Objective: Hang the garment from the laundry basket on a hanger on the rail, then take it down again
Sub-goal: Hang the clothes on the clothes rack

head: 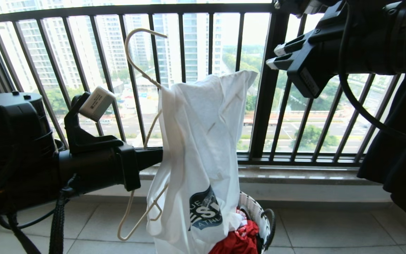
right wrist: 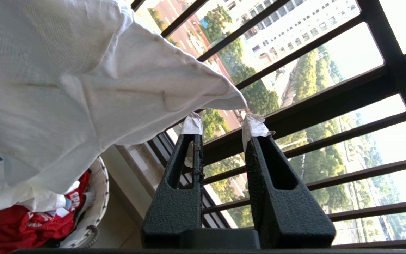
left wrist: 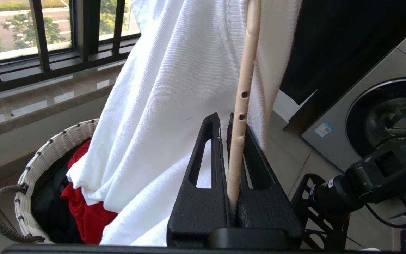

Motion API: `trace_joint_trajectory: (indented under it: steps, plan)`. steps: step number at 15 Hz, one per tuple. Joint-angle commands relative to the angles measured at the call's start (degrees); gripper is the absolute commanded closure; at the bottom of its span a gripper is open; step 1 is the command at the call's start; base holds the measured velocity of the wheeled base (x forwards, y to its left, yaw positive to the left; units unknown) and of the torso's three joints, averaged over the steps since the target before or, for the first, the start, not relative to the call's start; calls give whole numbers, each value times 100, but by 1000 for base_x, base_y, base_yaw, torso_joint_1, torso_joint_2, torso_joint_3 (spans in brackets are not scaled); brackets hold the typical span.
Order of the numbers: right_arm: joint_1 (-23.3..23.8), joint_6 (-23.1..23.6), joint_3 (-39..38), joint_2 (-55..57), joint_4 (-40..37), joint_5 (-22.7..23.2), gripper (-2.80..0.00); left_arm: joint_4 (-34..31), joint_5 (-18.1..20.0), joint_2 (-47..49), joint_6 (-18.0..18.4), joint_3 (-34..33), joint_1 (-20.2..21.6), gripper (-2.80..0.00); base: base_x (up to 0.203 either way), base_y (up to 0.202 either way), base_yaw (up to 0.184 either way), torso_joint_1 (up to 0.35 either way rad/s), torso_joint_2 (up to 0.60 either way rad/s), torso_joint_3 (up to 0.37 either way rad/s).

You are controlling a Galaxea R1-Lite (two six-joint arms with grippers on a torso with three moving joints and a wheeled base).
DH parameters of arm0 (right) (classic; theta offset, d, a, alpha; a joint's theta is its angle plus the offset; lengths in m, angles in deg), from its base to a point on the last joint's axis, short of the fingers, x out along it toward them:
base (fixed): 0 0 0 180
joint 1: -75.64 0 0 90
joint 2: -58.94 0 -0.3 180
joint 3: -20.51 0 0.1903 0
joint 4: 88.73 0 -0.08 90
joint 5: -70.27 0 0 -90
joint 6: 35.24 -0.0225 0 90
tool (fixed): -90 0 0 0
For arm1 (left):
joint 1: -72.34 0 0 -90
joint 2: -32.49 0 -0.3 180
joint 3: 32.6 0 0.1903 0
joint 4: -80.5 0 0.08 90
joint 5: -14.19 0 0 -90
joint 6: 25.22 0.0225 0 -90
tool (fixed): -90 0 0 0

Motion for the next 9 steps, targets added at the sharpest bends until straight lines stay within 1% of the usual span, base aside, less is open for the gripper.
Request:
trace_joint_trajectory:
  steps: [1,2,3,5,7,8,9]
  plan:
    - [5,109,128,364,-36,62,-280,17,426,-63,8,-117,177,0,0,0,0,0,0,0]
    - [3,219,252,443,-44,95,-280,16,685,-114,14,-172,265,0,0,0,0,0,0,0]
    - [3,349,339,493,-113,231,-280,15,845,-151,20,-209,320,0,0,0,0,0,0,0]
    - [-15,453,705,487,-804,685,-280,9,1061,-247,74,-301,348,0,0,0,0,0,0,0]
    - [-29,463,1206,480,-1784,1329,-280,3,1313,-333,279,-447,351,0,0,0,0,0,0,0]
    - [-32,465,1245,462,-2057,1650,-280,-19,1462,-359,370,-498,351,0,0,0,0,0,0,0]
    - [-32,468,1255,418,-2212,1873,-280,-34,1561,-360,408,-535,351,0,0,0,0,0,0,0]
